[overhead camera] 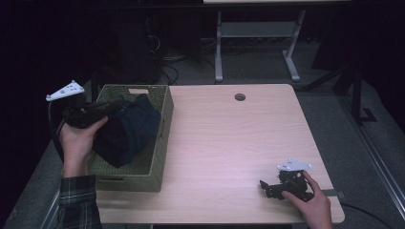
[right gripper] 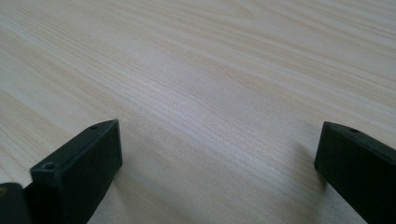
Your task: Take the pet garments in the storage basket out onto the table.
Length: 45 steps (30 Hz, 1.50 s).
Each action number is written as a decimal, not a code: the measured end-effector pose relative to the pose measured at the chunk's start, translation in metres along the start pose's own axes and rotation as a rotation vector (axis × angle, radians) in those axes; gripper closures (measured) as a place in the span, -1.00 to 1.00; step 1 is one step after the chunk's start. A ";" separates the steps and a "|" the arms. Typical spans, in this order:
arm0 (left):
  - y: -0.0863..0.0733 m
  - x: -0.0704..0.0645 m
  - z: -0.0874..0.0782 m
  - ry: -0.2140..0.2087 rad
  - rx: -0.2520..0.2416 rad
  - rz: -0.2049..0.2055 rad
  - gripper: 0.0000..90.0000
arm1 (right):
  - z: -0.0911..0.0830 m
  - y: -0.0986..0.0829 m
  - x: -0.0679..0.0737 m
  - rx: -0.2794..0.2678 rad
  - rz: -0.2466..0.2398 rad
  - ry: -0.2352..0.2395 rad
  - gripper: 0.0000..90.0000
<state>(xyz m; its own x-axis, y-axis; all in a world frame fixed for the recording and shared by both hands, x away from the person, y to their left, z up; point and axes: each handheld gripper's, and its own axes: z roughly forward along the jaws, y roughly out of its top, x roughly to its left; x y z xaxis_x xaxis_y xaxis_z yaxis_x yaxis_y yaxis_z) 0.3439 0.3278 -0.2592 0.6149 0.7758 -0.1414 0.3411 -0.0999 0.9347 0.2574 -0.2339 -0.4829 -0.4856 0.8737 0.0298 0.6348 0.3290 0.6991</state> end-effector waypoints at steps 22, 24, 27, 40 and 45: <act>0.051 -0.059 0.030 -0.210 -0.090 0.071 0.99 | 0.000 0.000 0.000 0.001 -0.002 0.000 -0.99; 0.052 -0.064 0.038 -0.224 -0.084 0.075 0.99 | 0.000 0.000 0.000 0.001 -0.002 0.000 -0.99; 0.053 -0.074 0.051 -0.249 -0.077 0.082 0.99 | 0.000 0.000 0.000 0.000 0.000 0.000 -0.99; 0.051 -0.108 0.097 -0.350 -0.044 0.097 0.99 | 0.000 0.000 0.000 -0.001 -0.003 -0.001 -0.99; 0.046 -0.124 0.119 -0.390 -0.018 0.109 0.99 | 0.000 0.000 0.000 0.000 -0.003 0.000 -0.99</act>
<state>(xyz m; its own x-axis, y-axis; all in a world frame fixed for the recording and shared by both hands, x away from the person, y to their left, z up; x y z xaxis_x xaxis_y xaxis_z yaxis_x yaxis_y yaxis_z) 0.3684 0.1531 -0.2376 0.8717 0.4664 -0.1506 0.2482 -0.1550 0.9562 0.2575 -0.2341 -0.4828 -0.4873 0.8728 0.0276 0.6333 0.3315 0.6994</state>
